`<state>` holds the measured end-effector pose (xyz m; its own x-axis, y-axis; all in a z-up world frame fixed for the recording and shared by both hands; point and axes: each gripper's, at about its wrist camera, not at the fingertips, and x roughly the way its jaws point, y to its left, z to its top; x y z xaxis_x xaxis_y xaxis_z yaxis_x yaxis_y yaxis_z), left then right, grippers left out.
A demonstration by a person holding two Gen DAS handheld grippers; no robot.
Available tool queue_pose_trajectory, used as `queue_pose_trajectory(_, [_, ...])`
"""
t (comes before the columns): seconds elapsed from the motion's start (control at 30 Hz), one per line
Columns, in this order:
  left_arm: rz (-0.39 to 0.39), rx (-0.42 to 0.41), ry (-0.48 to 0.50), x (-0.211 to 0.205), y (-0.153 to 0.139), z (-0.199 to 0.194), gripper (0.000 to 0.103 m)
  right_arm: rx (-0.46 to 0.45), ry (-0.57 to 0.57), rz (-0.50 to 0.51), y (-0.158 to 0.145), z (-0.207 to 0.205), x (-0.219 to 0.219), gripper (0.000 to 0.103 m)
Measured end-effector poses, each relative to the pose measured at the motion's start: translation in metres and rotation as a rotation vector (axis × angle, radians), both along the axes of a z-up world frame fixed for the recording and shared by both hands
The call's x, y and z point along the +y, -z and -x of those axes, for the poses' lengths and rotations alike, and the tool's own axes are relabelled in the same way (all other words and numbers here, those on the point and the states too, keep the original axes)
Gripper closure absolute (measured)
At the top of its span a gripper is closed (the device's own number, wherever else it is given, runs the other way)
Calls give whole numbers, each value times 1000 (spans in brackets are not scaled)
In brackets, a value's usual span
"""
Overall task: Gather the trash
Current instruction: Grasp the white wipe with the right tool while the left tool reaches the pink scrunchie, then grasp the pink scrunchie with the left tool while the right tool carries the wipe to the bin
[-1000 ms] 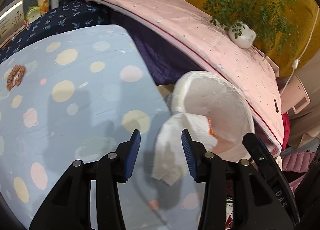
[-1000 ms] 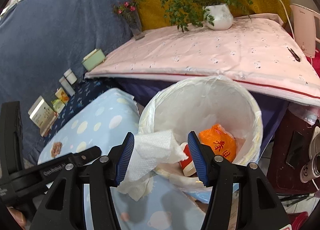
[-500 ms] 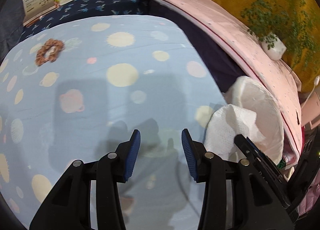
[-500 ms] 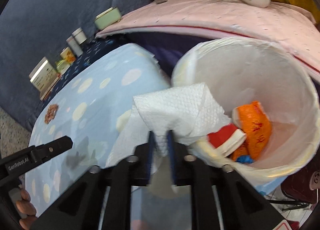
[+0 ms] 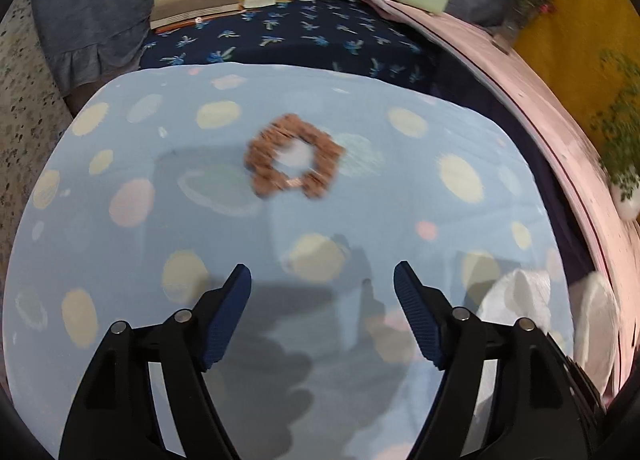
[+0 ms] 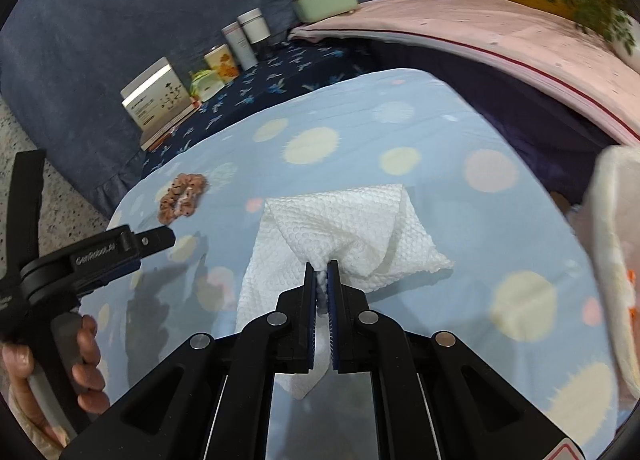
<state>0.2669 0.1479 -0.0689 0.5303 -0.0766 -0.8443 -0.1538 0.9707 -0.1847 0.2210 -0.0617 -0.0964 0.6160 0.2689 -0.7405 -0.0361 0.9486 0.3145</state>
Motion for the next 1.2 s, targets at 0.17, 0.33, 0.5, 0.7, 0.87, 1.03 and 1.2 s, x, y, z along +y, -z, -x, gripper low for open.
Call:
queue_pose_trajectory(0.17, [13,20,-16,31,14,-39,33,13,-45,3,6,-30,34,97])
queue_pose_trajectory(0.33, [39,17,-10,45,24,-61,37,27,-64,17,15,-52,56,97])
queue_pose_trajectory(0.5, [35,-5,26,47,25,-70,67,33,-66,33,19,-59,66,97])
queue_pose_trajectory(0.7, [48,-4,54,43,27,-70,100,37,-63,57,21,-58,71,97])
queue_pose_trajectory(0.87, [68,-14,62,36,15,-55,101,10,-61,56,5,-50,69,97])
queue_pose_trajectory(1.03, [57,-54,92,17,-13,-33,101,-40,-45,48,-22,-34,60,97])
queue_pose_trajectory(1.2, [42,-112,136,-8,-47,-7,101,-102,-14,38,-54,-12,41,97])
